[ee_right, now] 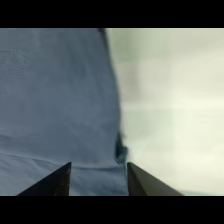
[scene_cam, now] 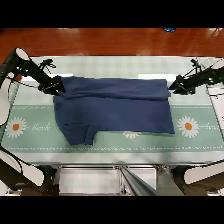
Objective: Fold the shirts.
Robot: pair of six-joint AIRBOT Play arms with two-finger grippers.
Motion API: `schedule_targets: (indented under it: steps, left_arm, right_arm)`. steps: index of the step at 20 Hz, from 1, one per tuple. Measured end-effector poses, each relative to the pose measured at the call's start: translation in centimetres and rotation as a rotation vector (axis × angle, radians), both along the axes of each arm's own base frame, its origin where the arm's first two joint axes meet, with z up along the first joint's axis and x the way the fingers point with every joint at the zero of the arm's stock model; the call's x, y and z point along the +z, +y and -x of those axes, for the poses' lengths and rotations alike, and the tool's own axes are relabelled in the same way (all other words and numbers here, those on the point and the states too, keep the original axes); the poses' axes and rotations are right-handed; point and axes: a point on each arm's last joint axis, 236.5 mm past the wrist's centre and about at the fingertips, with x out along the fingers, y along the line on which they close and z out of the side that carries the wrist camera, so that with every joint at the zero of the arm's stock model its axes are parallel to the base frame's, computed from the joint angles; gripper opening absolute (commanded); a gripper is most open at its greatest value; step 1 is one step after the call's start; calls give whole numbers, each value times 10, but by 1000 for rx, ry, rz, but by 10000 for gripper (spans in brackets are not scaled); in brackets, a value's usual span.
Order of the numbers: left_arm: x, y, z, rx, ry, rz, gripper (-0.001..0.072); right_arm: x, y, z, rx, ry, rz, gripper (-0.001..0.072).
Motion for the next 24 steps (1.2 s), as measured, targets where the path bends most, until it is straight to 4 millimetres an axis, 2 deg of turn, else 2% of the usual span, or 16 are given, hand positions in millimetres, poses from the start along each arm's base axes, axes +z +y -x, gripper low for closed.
schedule_targets:
  steps: [2,4,6,8,10,14,18,24]
  left_arm:
    - [11,12,15,22,8,-16,509]
    - [12,32,45,54,47,-46,509]
    - [7,57,86,144,84,-61,509]
    - [5,62,114,268,52,5,509]
    - [3,54,135,396,-7,101,509]
    - [-15,28,172,533,-34,201,509]
    - [-34,-2,189,562,-10,235,509]
    - [-45,-46,195,485,10,231,506]
  right_arm:
    - [15,-19,17,-16,3,47,410]
    - [21,-32,49,-31,23,82,410]
    - [18,-35,87,-66,29,90,410]
    - [14,-23,114,-118,-10,53,410]
    - [13,-3,134,-158,-65,-1,410]
    - [19,27,152,-214,-166,-81,410]
    - [26,40,157,-229,-207,-125,410]
    - [39,53,152,-260,-238,-208,410]
